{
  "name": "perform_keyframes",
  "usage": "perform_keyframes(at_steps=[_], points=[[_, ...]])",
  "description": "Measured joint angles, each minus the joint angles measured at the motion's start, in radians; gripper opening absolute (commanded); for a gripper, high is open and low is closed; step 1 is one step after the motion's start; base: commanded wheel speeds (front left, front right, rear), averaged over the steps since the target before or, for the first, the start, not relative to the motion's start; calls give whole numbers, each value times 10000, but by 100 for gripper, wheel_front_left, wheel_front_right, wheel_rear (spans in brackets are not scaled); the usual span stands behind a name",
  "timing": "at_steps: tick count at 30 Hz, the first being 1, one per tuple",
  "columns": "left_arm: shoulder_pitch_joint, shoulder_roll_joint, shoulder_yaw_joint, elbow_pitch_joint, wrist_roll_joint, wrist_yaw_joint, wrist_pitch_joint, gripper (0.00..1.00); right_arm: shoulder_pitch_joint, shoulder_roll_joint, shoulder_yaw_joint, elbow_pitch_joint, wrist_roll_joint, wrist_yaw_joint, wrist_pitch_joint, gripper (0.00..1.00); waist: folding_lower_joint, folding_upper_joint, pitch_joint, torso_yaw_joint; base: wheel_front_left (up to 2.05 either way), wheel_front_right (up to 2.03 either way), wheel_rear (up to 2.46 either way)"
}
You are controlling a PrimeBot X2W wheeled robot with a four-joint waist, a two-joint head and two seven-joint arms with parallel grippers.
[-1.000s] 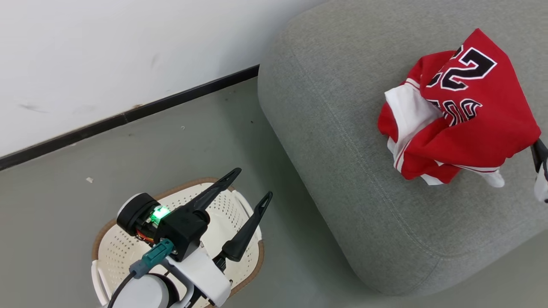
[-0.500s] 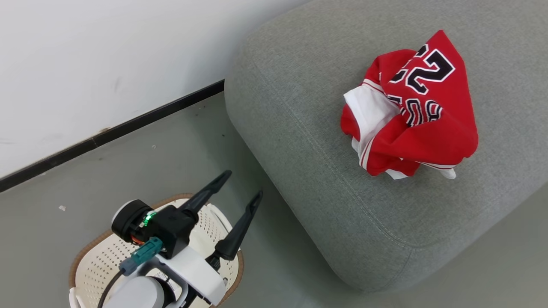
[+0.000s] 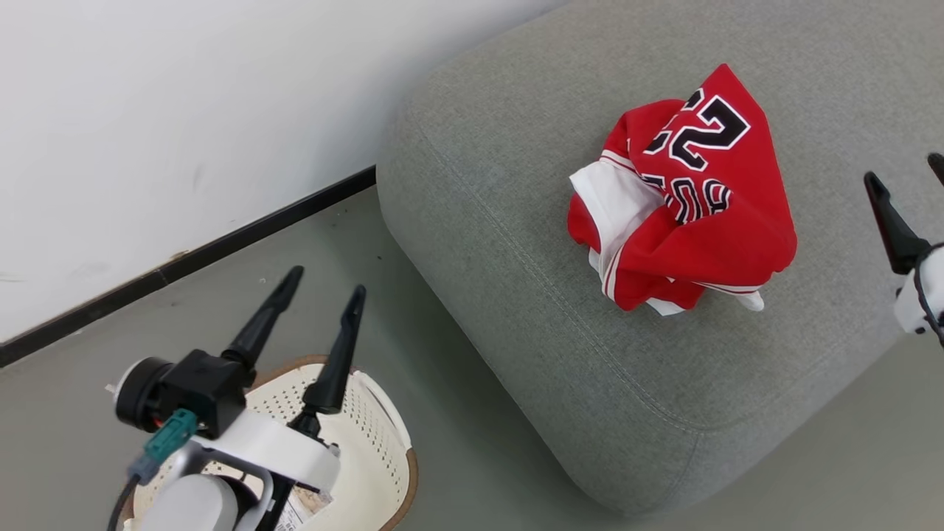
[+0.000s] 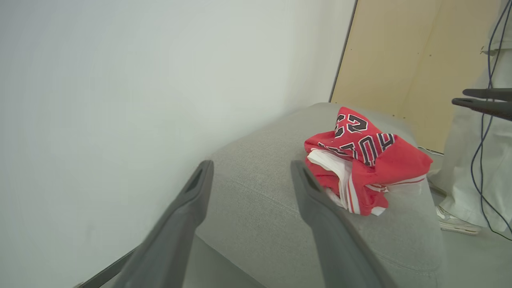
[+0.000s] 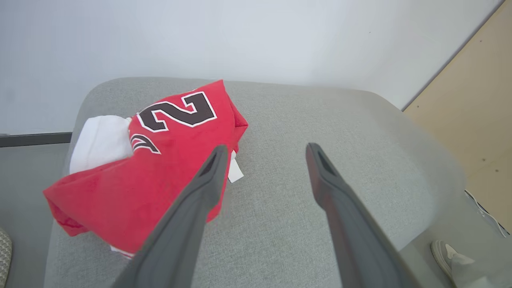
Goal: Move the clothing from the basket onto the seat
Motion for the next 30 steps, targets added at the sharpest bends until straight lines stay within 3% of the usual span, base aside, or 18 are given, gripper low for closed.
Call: perform_keyframes(at_steps=[10, 19, 30], points=[[859, 142, 951, -56, 46, 993, -428, 100, -638, 846, 729, -767, -31, 0, -196, 100, 0, 0, -262, 600, 0, 0, 0], [1721, 326, 1799, -111, 272, 1954, -836, 100, -816, 2148, 909, -878, -593, 0, -497, 100, 0, 0, -472, 1436, 0, 0, 0], [2492, 297, 2305, 90, 267, 2481, -984, 100, -332, 3118, 698, -800, -978, 0, -709, 100, 0, 0, -746, 2540, 0, 0, 0]])
